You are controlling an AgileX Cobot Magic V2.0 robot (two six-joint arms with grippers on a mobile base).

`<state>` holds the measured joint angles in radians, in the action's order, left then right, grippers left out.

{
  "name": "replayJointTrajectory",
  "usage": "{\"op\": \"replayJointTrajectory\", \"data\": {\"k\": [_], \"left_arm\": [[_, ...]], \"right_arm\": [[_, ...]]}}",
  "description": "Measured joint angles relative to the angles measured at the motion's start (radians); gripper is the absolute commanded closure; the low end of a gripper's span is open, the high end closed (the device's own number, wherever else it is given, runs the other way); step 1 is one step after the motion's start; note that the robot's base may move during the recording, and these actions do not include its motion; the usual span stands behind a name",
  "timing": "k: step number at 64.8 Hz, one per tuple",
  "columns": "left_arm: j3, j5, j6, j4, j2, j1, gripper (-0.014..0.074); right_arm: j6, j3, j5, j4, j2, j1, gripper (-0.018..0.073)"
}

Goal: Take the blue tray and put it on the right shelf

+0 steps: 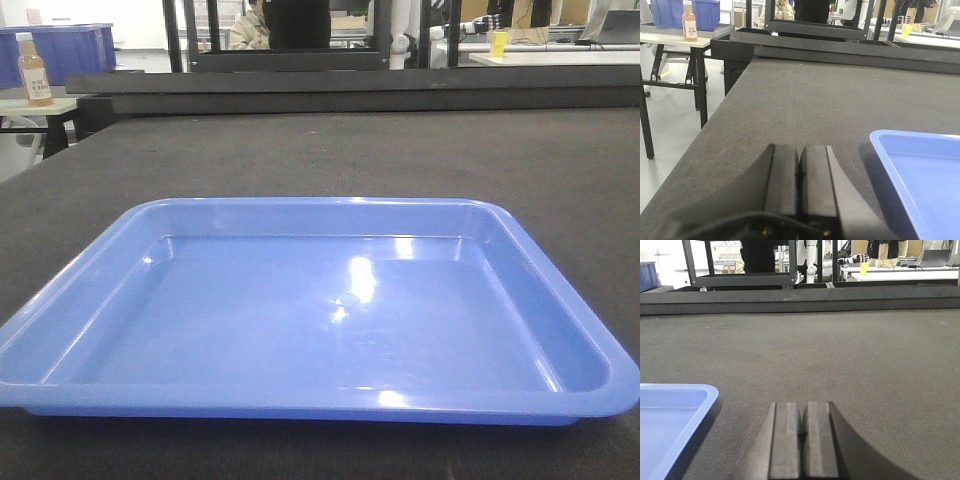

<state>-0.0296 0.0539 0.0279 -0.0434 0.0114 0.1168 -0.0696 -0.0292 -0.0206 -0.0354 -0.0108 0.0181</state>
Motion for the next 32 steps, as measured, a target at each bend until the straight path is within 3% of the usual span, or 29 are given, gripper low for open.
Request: {"op": "replayJointTrajectory", "data": {"k": [32], "left_arm": [[0.000, 0.000, 0.000, 0.002, 0.000, 0.000, 0.0644]], "right_arm": [[0.000, 0.000, 0.000, 0.000, 0.000, 0.000, 0.0505]]}}
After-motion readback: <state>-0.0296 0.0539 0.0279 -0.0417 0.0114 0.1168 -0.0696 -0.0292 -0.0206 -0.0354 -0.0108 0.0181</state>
